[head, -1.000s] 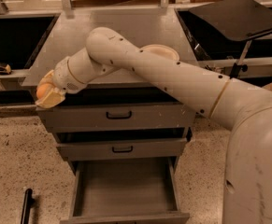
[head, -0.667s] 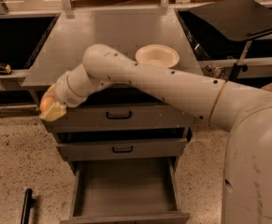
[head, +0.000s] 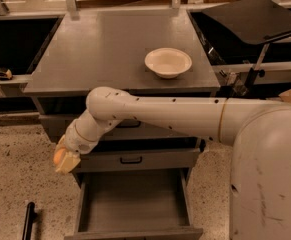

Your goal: Place orange into bottom drawer

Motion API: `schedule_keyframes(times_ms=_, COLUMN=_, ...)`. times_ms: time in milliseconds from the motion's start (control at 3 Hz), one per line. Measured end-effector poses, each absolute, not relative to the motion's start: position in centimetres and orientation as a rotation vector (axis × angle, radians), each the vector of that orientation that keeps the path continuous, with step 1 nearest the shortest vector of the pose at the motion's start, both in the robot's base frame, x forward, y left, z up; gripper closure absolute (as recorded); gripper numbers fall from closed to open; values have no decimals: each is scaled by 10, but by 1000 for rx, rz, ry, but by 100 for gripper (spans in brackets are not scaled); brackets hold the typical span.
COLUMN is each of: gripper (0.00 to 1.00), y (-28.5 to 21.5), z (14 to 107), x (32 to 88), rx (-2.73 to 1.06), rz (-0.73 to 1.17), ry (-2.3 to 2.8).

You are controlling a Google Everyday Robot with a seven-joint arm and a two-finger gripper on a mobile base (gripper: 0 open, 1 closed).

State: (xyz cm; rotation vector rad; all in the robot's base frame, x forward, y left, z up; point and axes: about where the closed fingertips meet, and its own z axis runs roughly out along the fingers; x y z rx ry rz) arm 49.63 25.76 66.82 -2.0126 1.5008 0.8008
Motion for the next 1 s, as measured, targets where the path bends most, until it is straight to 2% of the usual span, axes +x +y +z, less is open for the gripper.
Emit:
schedule_keyframes(times_ms=667, gripper=100, y=254, z=655, x=490, rx=-2030, rz=823, ry=1527)
schedule_keyframes(times_ms=1000, gripper=100, y=239, z=603, x=476, rx=-2038, rz=815, ry=1484)
